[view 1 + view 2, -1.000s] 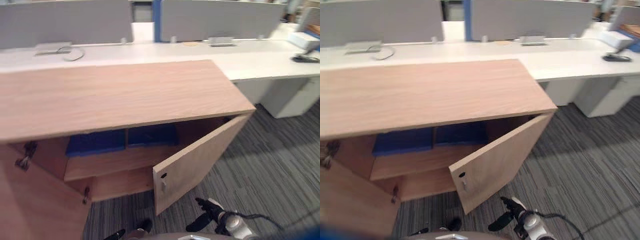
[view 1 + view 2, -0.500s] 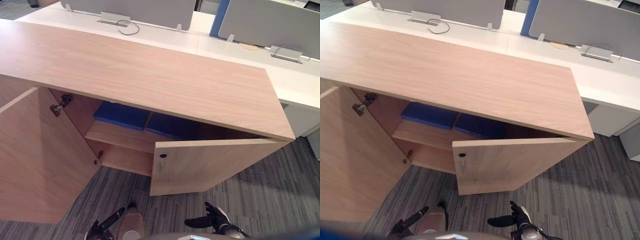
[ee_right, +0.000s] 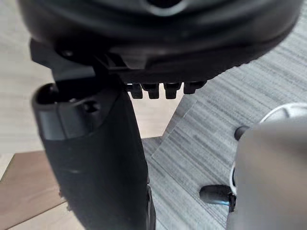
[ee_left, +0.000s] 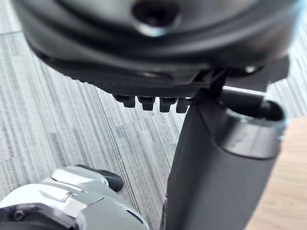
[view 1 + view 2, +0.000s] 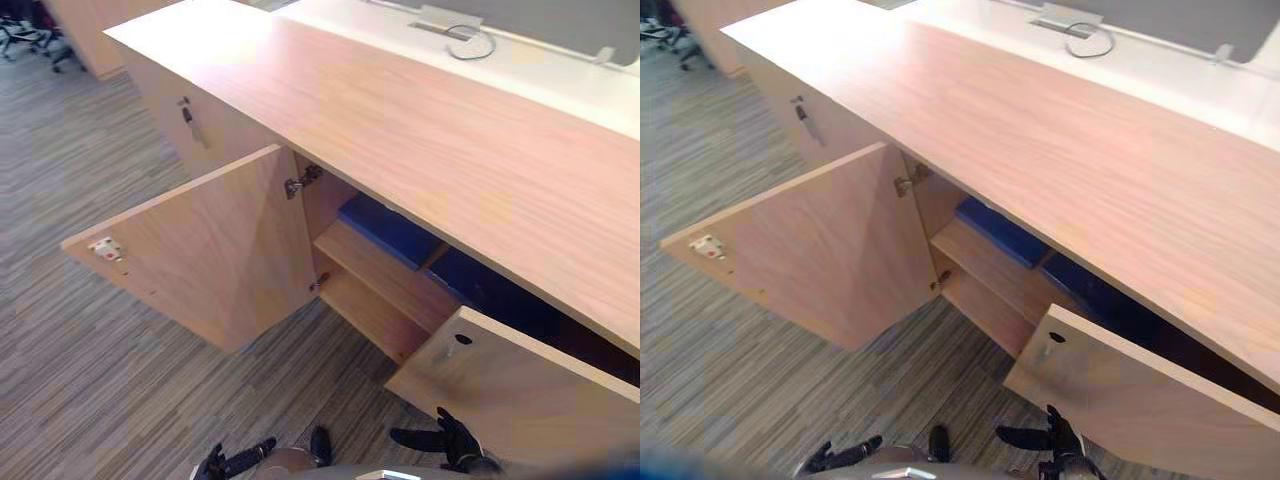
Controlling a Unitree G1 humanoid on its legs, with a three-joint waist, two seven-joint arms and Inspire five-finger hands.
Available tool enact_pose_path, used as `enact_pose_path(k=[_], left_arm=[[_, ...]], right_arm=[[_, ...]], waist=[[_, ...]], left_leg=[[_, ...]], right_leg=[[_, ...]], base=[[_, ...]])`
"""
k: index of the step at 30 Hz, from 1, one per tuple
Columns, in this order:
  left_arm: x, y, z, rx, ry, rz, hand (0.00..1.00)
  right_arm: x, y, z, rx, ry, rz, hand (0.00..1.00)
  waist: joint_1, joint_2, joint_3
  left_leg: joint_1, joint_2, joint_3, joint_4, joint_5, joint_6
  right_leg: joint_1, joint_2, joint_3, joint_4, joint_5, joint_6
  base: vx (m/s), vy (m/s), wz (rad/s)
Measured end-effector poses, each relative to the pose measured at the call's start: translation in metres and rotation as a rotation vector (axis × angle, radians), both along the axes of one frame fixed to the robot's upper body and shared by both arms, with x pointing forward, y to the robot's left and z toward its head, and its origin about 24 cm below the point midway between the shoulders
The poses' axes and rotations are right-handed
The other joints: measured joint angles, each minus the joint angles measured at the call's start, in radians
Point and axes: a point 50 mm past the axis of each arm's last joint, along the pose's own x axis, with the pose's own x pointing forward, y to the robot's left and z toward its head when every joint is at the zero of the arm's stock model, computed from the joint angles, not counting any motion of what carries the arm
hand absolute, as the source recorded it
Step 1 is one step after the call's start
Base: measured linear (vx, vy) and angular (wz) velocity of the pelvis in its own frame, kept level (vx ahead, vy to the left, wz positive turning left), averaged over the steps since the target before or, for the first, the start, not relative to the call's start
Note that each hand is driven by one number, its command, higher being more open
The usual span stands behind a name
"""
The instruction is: Walk over to the cabinet, pick up the folder, carry it to the office cabinet, place the folder inside the office cabinet, then close the office cabinet door
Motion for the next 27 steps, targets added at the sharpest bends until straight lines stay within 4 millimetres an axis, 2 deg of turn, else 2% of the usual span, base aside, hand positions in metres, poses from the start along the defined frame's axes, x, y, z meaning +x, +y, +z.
enact_pose_path(k=[2,5,8,11,13,14,17,18,19,20,22,24,27], left_arm=[[-0.001,0.002,0.000,0.008,0.011,-0.006,1.00],[-0.003,0.010,0.000,0.029,0.020,-0.004,1.00],[-0.007,0.014,0.004,0.033,-0.014,0.076,1.00],[-0.014,0.007,0.014,0.014,-0.110,0.167,1.00],[-0.019,0.002,0.020,0.006,-0.143,0.213,1.00],[-0.019,0.003,0.021,0.014,-0.148,0.223,1.00],[-0.010,0.019,0.037,0.106,-0.190,0.187,1.00],[-0.001,0.029,0.047,0.168,-0.225,0.156,1.00],[0.006,0.040,0.059,0.233,-0.257,0.141,1.00],[0.009,0.046,0.065,0.265,-0.278,0.143,1.00],[0.020,0.071,0.091,0.427,-0.320,0.127,1.00],[0.025,0.085,0.105,0.526,-0.332,0.138,1.00],[0.036,0.107,0.129,0.673,-0.351,0.150,1.00]], right_arm=[[0.003,0.004,-0.001,0.010,0.000,0.001,1.00],[0.004,0.011,-0.004,0.022,0.016,0.013,1.00],[0.004,0.011,-0.004,0.025,0.017,0.007,1.00],[0.001,0.003,-0.004,0.014,0.019,-0.034,1.00],[0.000,-0.005,-0.003,0.000,0.016,-0.054,1.00],[0.000,-0.006,-0.002,0.001,0.014,-0.061,1.00],[-0.001,-0.008,0.000,-0.004,-0.004,-0.085,1.00],[-0.002,-0.010,0.002,-0.007,-0.008,-0.086,1.00],[-0.005,-0.011,0.003,-0.009,-0.012,-0.092,1.00],[-0.006,-0.012,0.004,-0.013,-0.016,-0.096,1.00],[-0.015,-0.019,0.007,-0.028,-0.017,-0.123,1.00],[-0.021,-0.023,0.007,-0.029,-0.004,-0.138,1.00],[-0.040,-0.023,0.004,-0.024,0.054,-0.149,1.00]], waist=[[-0.008,-0.007,0.004],[-0.011,-0.033,0.001],[-0.011,-0.036,0.002],[-0.012,-0.020,0.010],[-0.009,0.007,0.014],[-0.009,0.012,0.014],[-0.007,0.029,0.016],[-0.006,0.033,0.016],[-0.006,0.038,0.012],[-0.006,0.039,0.009],[-0.008,0.051,0.000],[-0.008,0.058,-0.007],[-0.009,0.052,-0.041]], left_leg=[[0.050,-0.002,-0.024,-0.077,0.045,-0.006],[0.062,-0.004,-0.068,-0.077,0.050,-0.009],[0.059,-0.008,-0.100,-0.075,0.057,-0.012],[0.060,-0.020,-0.133,-0.073,0.062,-0.007],[0.060,-0.028,-0.145,-0.077,0.063,-0.006],[0.060,-0.029,-0.145,-0.077,0.063,-0.006],[0.068,-0.034,-0.146,-0.078,0.061,-0.004],[0.068,-0.034,-0.138,-0.078,0.047,0.003],[0.064,-0.034,-0.115,-0.078,0.029,0.024],[0.064,-0.033,-0.099,-0.077,0.024,0.025],[0.072,-0.031,-0.044,-0.077,0.017,0.034],[0.080,-0.036,-0.038,-0.077,0.014,0.038],[0.087,-0.053,-0.037,-0.072,0.011,0.042]], right_leg=[[0.017,0.004,-0.029,0.014,0.000,0.000],[0.034,0.001,-0.065,0.041,0.002,0.002],[0.035,-0.003,-0.099,0.057,0.014,0.008],[0.050,-0.010,-0.131,0.061,0.026,0.009],[0.050,-0.022,-0.146,0.079,0.029,0.008],[0.050,-0.025,-0.149,0.084,0.029,0.008],[0.052,-0.037,-0.153,0.102,0.027,0.006],[0.048,-0.040,-0.153,0.110,0.023,0.000],[0.048,-0.043,-0.153,0.111,0.022,-0.001],[0.048,-0.046,-0.153,0.110,0.022,-0.001],[0.047,-0.060,-0.152,0.122,0.020,-0.001],[0.046,-0.072,-0.149,0.142,0.012,-0.002],[0.028,-0.105,-0.141,0.192,-0.012,-0.009]], base=[[0.02,-0.083,0.38],[0.01,-0.032,0.39],[0.01,-0.005,0.38],[0.00,0.024,0.40],[-0.03,0.051,0.23],[-0.04,0.053,0.08],[-0.05,0.044,-0.01],[-0.07,0.030,-0.12],[-0.07,0.034,-0.13],[-0.05,0.039,-0.14],[-0.02,0.049,-0.17],[0.00,0.047,-0.14],[0.03,0.068,-0.04]])
